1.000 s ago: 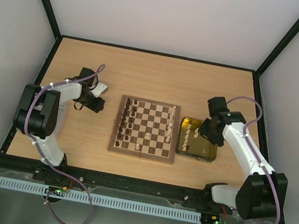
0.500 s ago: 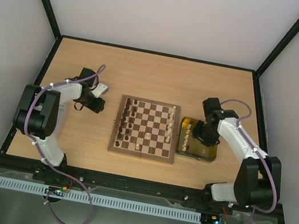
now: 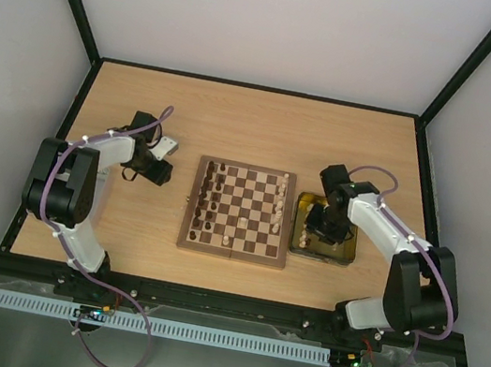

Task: Set up the chess pieces on the board
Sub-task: Pick up the chess piece from the storage box.

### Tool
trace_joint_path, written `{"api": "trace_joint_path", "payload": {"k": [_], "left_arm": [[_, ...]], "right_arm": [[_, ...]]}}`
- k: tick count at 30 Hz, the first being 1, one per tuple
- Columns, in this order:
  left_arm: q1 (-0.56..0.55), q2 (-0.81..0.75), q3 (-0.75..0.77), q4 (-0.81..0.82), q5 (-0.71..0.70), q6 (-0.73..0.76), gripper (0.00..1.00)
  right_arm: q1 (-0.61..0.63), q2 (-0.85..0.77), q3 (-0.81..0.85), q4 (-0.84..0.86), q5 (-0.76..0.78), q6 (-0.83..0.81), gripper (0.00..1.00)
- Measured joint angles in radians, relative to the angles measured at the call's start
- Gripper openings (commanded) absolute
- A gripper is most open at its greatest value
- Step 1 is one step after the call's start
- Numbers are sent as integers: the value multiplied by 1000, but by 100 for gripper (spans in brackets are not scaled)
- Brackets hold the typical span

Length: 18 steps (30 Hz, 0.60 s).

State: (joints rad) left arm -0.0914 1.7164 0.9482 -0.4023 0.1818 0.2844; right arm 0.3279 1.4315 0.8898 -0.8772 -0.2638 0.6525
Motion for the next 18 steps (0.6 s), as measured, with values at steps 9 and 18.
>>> {"api": "trace_joint_path", "payload": {"k": [9,18], "left_arm": [[0,0,0,0,0,0,61],[0,0,0,0,0,0,61]], "right_arm": [[0,-4,-43,10,3,-2,30],[2,5,-52,29,-1,-2,29]]}}
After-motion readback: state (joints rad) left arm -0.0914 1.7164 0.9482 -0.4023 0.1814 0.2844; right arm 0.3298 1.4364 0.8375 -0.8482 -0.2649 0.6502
